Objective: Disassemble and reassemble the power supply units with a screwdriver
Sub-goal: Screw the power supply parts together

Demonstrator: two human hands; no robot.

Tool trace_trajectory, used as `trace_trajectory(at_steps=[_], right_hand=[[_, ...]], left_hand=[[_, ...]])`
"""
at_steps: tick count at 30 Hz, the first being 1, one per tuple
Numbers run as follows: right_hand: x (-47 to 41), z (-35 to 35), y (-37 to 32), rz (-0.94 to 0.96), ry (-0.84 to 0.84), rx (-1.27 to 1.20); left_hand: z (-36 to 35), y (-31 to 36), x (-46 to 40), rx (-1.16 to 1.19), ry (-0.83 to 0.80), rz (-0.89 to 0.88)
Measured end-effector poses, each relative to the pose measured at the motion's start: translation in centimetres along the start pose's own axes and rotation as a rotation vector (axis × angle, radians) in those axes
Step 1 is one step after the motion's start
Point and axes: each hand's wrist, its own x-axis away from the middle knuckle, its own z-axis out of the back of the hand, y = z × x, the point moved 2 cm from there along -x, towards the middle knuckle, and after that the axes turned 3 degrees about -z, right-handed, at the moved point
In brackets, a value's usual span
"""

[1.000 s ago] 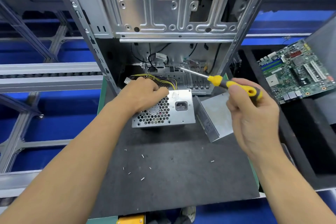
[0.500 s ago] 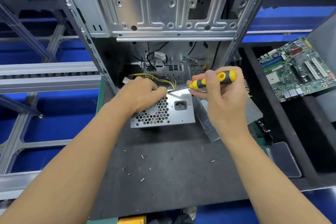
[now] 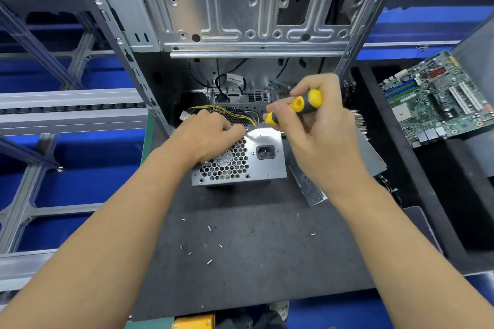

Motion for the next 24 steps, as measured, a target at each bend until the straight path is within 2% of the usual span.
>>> trace_trajectory(at_steps=[4, 6, 10, 17, 21, 24], right_hand=[[-1.2, -0.1, -2.3, 0.067, -0.202, 0.223], [-1.7, -0.3, -3.2, 0.115, -0.294, 0.330], [-2.4, -0.5, -4.7, 0.197, -0.347, 0.444], [-3.1, 0.3, -5.7, 0.145, -0.406, 0.507], [-3.0, 0.7, -6.2, 0.178, -0.445, 0.559], [-3.4, 0.9, -6.6, 0.247, -0.487, 0.736]], left_hand=[[0.0, -0.1, -0.1, 0.035, -0.010, 0.005], [0.2, -0.1, -0.2, 0.126, -0.054, 0.050], [1.1, -0.4, -0.5, 0.341, -0.265, 0.092], [1.7, -1.4, 0.3, 0.468, -0.495, -0.043], [1.7, -1.2, 0.5, 0.487, -0.511, -0.072], [1.5, -1.3, 0.5, 0.548, -0.486, -0.046]])
